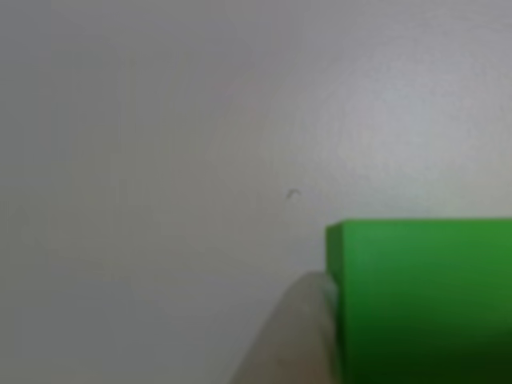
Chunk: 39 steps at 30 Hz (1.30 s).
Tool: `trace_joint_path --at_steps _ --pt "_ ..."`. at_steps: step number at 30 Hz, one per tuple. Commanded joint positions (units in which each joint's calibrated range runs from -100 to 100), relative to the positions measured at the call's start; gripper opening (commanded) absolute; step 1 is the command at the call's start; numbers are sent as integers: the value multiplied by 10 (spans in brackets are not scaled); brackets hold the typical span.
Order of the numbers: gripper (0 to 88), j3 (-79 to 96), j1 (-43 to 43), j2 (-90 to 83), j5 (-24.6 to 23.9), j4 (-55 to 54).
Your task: Pick up green cube and drop it in the blue box
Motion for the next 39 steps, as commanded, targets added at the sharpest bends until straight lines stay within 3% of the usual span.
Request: trace_joint_path --at_steps 1,8,20,39 --pt "5 -34 4 -17 -1 4" --pt "5 -35 4 -18 0 14" --pt "5 -37 6 -116 0 175" --pt "5 -34 41 -224 4 178"
